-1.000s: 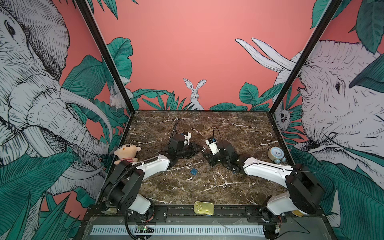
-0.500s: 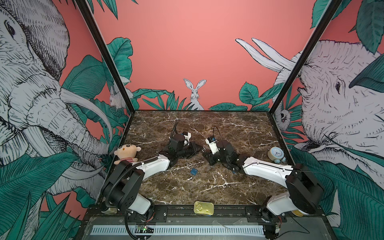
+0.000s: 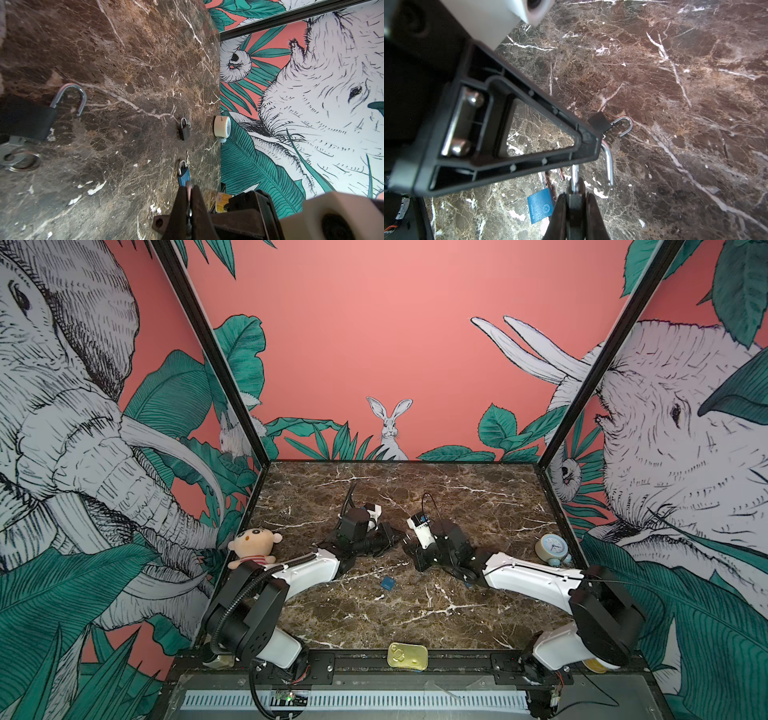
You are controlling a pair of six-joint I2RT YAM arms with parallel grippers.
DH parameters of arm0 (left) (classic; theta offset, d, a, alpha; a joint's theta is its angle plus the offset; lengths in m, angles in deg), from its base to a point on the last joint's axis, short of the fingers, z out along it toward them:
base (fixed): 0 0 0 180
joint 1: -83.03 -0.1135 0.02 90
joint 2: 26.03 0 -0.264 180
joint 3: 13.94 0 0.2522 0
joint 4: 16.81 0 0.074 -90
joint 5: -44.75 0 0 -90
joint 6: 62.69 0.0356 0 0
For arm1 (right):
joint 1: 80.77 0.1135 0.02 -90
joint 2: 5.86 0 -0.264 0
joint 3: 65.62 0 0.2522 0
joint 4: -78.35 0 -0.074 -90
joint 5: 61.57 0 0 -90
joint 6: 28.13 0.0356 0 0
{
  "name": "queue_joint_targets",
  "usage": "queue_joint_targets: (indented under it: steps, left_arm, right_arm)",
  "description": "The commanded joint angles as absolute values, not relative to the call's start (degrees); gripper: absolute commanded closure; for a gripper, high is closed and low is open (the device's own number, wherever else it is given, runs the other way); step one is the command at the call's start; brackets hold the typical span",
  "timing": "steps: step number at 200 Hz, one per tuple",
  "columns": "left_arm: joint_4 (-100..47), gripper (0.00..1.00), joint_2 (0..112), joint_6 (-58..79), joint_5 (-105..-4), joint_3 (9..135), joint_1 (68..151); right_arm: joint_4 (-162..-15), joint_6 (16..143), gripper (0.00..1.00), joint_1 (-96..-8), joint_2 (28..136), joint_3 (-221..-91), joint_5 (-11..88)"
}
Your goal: Lock with the key
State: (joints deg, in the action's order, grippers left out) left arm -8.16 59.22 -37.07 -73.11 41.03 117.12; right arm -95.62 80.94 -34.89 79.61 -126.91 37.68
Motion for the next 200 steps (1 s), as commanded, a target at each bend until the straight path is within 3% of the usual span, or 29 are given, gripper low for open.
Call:
queue_joint_targets:
  steps: [1,11,32,48,73,109,135,200]
  left_arm:
    - [-6.3,1.00,55.5,-36.6,-73.4,41.8,117.4]
    - [-8.6,1.00,54.5,-34.7,-72.3,42.1,117.4]
    - [-17.7,0.74,51.7,-27.7,-69.8,44.3,116.8]
    - [-26.1,0.69,49.6,-21.1,-66.9,46.7,116.6]
    - [-33.1,0.70,47.5,-12.0,-65.6,49.6,116.5]
    - [-33.3,0.78,47.6,-5.1,-71.9,51.0,116.5]
    - [-32.6,0.84,49.4,-4.0,-77.3,51.1,116.5]
    - [-26.2,0.82,52.2,-5.7,-90.2,49.0,116.5]
  right_arm:
    - [-93.2,81.2,1.00,-35.6,79.2,-128.7,37.8]
    - [-91.1,80.7,1.00,-35.8,78.9,-129.5,39.4]
    - [-86.2,78.8,1.00,-35.8,77.9,-131.5,42.9]
    - [-82.1,77.3,1.00,-36.0,77.2,-133.0,45.1]
    - [-78.2,75.4,1.00,-36.7,76.1,-134.5,50.0]
    - [-74.5,73.9,1.00,-37.5,75.5,-136.6,55.4]
    - [-74.9,74.8,1.00,-38.8,74.6,-136.8,60.2]
    - [-77.9,79.1,1.00,-44.0,72.6,-135.4,70.6]
